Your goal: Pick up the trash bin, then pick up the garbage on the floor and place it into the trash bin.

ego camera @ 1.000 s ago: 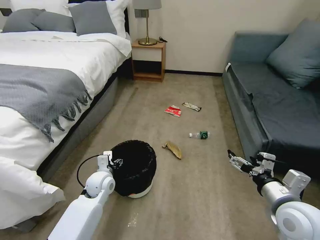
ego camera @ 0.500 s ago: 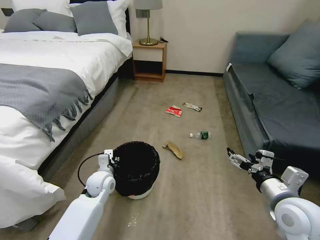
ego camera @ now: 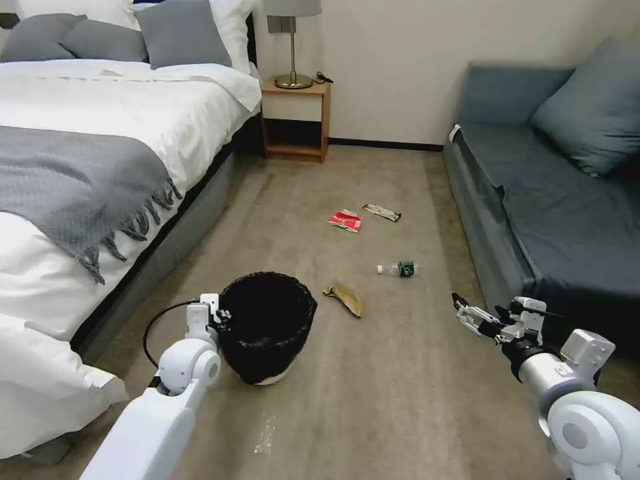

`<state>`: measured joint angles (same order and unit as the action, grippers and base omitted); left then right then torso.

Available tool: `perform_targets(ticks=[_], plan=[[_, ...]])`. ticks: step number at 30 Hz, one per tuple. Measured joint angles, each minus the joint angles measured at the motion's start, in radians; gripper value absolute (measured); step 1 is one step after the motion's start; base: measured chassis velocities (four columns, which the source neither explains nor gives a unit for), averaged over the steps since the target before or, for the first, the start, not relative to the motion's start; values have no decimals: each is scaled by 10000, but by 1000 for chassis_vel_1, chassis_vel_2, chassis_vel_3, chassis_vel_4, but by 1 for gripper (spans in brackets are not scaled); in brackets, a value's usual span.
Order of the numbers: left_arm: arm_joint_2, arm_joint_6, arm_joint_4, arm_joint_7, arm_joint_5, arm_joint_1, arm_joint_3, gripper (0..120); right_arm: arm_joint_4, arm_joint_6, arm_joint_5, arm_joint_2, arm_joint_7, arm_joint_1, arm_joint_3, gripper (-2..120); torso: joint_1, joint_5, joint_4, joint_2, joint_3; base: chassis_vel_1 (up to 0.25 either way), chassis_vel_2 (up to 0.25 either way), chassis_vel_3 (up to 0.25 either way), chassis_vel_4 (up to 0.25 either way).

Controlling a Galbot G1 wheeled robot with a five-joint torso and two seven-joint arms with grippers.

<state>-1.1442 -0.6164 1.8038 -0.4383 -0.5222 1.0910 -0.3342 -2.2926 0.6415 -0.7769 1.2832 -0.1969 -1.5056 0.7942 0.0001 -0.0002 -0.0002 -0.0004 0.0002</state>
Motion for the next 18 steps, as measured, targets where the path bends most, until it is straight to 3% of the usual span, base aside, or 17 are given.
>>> perform_targets(ticks=[3,4,7,18], plan=[[310,-84,1066,-134,204,306,-302,4,85,-264,224,31,290,6,-16,100,0,7,3,1,-2,0,0,0,0],[310,-84,1066,-134,204,306,-302,4,85,-264,224,31,290,6,-16,100,0,7,3,1,-2,0,0,0,0],[600,-177,1941,-127,136,646,-590,4,164,-377,252,64,367,44,-59,100,0,1,2,1,-2,0,0,0,0],[1054,-112,2613,-11,192,1169,-1473,4,532,-434,79,380,687,159,-279,100,0,2,2,3,-2,0,0,0,0]])
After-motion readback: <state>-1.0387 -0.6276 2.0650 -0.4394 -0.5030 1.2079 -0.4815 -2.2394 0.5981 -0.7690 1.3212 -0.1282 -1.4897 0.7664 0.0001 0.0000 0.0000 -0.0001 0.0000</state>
